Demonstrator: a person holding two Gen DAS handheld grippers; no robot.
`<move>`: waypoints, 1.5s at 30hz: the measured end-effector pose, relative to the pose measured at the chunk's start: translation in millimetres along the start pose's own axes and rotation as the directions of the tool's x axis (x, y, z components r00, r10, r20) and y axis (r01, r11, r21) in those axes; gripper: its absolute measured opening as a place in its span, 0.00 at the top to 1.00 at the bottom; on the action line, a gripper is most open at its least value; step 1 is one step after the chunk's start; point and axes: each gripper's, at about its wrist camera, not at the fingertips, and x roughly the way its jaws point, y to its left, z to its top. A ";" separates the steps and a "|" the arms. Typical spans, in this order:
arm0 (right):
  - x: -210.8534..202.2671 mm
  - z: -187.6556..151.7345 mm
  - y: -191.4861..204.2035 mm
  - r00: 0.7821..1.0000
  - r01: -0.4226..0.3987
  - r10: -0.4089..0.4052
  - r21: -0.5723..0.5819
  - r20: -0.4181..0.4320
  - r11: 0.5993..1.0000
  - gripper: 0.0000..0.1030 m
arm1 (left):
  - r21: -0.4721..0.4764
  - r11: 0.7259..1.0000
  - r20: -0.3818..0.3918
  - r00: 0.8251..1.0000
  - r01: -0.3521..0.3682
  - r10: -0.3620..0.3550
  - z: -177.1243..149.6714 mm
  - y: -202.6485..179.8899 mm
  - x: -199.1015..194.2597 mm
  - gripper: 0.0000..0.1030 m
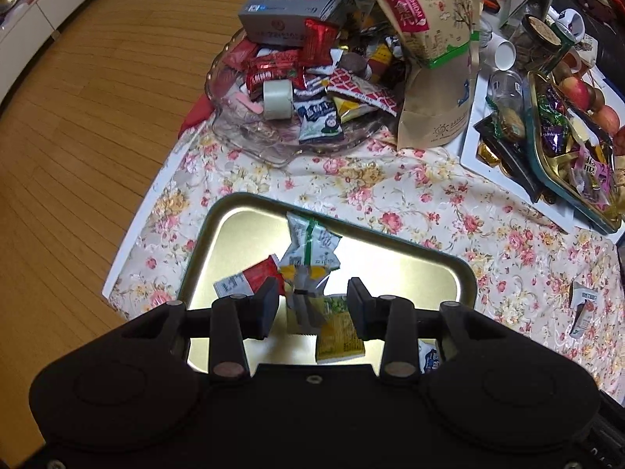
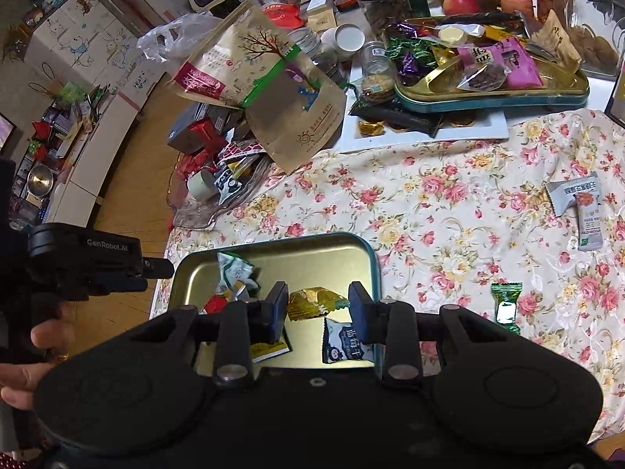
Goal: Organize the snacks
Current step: 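Lower both candies into the gold tray and open both tools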
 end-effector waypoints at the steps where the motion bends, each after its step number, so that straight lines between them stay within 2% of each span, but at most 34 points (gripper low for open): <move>1: 1.4 -0.3 2.2 1.000 0.000 0.000 -0.003 -0.001 1.000 0.65 | -0.005 1.000 -0.015 1.000 0.012 -0.012 -0.2 1.7 1.9 0.55; 6: 12.3 -1.8 12.6 1.000 0.003 -0.004 -0.019 -0.015 1.000 0.65 | -0.026 0.999 -0.067 0.997 0.036 -0.037 -3.1 6.7 8.3 0.55; 18: 36.0 1.6 32.3 1.000 0.027 -0.027 -0.030 0.004 0.999 0.65 | 0.019 0.999 -0.067 0.997 0.034 -0.033 -8.9 4.2 8.3 0.55; 23: 41.7 2.9 36.4 1.000 0.008 -0.008 -0.017 0.010 1.000 0.63 | 0.029 0.999 -0.071 0.997 0.035 -0.033 -10.7 2.8 9.6 0.55; 26: 43.5 3.2 37.1 1.000 -0.004 0.004 -0.006 -0.003 1.000 0.58 | 0.031 0.999 -0.076 0.996 0.038 -0.036 -11.0 2.1 10.5 0.55; 27: 44.0 2.7 37.3 1.000 -0.005 0.005 0.000 -0.007 1.000 0.53 | 0.032 0.999 -0.077 0.996 0.038 -0.035 -11.3 1.6 10.9 0.55; 32: 46.7 2.9 33.6 0.999 0.015 -0.015 0.022 -0.029 1.000 0.52 | 0.042 0.998 -0.083 0.996 0.039 -0.035 -12.9 -1.1 12.0 0.55; 36: 49.5 2.7 30.8 0.997 0.063 -0.062 0.027 -0.047 0.998 0.50 | 0.050 0.998 -0.094 0.995 0.038 -0.033 -14.0 -4.1 14.0 0.55; 45: 58.4 1.0 21.0 0.984 0.126 -0.118 0.056 -0.131 0.990 0.49 | 0.076 0.996 -0.118 0.993 0.040 -0.031 -17.7 -14.2 17.4 0.55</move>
